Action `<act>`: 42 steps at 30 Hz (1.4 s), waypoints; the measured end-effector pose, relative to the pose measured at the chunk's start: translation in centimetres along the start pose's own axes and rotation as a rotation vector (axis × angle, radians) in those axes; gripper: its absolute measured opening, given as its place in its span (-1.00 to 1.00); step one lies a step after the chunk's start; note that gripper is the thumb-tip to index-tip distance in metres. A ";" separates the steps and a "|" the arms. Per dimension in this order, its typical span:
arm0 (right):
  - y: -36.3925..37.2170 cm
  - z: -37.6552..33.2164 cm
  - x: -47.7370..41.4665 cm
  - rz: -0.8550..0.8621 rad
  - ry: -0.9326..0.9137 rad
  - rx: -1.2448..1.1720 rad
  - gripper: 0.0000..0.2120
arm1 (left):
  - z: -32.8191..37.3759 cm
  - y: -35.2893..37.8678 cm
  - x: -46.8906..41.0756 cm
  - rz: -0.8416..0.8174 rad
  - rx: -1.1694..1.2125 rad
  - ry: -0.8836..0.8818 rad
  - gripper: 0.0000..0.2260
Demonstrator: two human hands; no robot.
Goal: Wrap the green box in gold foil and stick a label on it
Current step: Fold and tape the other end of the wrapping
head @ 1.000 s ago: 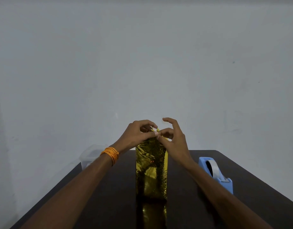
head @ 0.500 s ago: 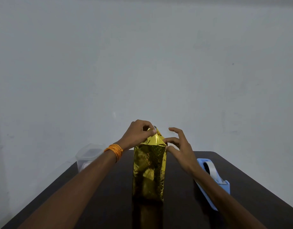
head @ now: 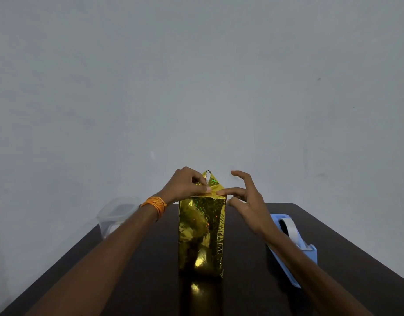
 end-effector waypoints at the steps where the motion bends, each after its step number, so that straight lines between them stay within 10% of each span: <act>1: 0.1 0.0 0.0 -0.001 -0.003 -0.002 -0.41 | -0.3 0.0 0.0 0.002 0.012 -0.009 -0.83; 10: 0.5 -0.1 -1.3 0.035 0.102 -0.045 -0.49 | -1.7 -0.2 0.4 0.098 0.110 -0.065 -0.77; 19: 3.3 1.0 -3.5 0.093 0.503 -0.351 -0.17 | -1.9 -0.3 0.6 0.098 0.092 -0.111 -0.69; 27: 2.9 1.4 -3.3 0.048 0.565 -0.416 -0.24 | -2.2 -1.0 1.8 0.178 0.524 -0.090 -0.85; 34: 3.0 1.6 -3.4 0.018 0.575 -0.421 -0.24 | -3.7 -0.1 5.0 -0.004 0.701 -0.279 -0.45; 42: 2.7 2.1 -3.4 -0.030 0.566 -0.441 -0.26 | -3.4 0.4 4.7 0.015 0.790 -0.430 -0.55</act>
Point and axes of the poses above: each hand's wrist, its own x-axis away from the middle knuckle, its own y-axis out of the palm, z = x × y, the point moved 4 cm from there along -x, towards the middle knuckle, and after that the axes turned 2 degrees about -x, right-handed, at the moved point
